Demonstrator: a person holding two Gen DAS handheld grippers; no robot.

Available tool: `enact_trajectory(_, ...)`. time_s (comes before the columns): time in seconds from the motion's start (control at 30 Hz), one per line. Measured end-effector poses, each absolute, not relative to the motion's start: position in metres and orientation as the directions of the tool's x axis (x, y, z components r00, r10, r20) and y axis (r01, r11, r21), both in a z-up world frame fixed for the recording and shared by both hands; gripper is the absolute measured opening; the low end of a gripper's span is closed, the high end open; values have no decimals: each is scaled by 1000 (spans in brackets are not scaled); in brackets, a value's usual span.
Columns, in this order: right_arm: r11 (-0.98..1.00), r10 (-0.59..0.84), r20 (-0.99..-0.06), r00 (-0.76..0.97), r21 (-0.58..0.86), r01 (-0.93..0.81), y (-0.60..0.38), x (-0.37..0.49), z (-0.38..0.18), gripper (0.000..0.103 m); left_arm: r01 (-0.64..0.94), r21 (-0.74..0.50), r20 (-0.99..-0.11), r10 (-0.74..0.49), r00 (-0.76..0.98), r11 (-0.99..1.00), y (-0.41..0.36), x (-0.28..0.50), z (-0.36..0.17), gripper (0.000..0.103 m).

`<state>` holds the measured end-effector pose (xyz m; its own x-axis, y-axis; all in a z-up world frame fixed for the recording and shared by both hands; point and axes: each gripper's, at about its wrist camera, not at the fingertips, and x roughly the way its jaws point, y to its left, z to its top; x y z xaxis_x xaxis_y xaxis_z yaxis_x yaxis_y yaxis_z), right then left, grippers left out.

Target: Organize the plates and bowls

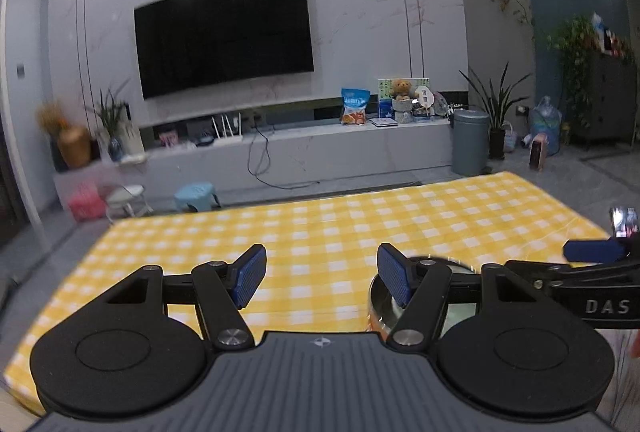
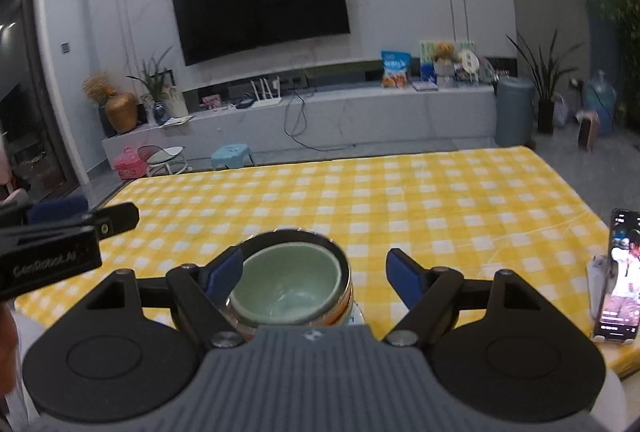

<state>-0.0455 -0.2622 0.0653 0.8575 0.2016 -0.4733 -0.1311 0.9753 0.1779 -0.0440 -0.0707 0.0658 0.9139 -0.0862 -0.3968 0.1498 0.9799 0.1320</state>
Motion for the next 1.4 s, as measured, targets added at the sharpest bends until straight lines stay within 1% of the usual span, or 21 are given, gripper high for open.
enact_trajectory(0.07, 977, 201, -467, 861, 161, -140, -263, -60, 61, 78, 157, 156, -387, -86, 918, 975, -73, -55, 62, 75)
enact_trajectory(0.13, 980, 192, -465, 864, 137, -145, -265, -72, 55, 83, 155, 175, -389, -77, 918, 972, -72, -62, 54, 75)
enact_trajectory(0.2, 982, 187, -474, 861, 106, -155, -263, -82, 47, 84, 155, 185, -396, -71, 916, 970, -71, -69, 44, 78)
enact_trajectory(0.5, 981, 170, -512, 842, 8, -193, -250, -103, 5, 84, 159, 183, -497, -48, 866, 970, -66, -78, 4, 79)
enact_trajectory(0.63, 980, 181, -482, 857, 13, -200, -250, -107, 5, 84, 161, 146, -538, -58, 841, 976, -58, -76, -12, 79)
enact_trajectory(0.73, 984, 166, -518, 839, 34, -174, -250, -103, -5, 84, 147, 134, -580, -42, 814, 980, -54, -72, -21, 79)
enact_trajectory(0.83, 987, 154, -525, 837, 35, -160, -249, -99, -6, 84, 142, 95, -576, -62, 815, 985, -47, -75, -22, 79)
enact_trajectory(0.97, 987, 146, -534, 833, 21, -160, -245, -98, -9, 84, 138, 113, -578, -48, 814, 984, -48, -79, -24, 79)
enact_trajectory(1.4, 987, 145, -543, 827, 25, -156, -246, -97, -10, 85, 136, 99, -585, -53, 810, 986, -47, -77, -24, 79)
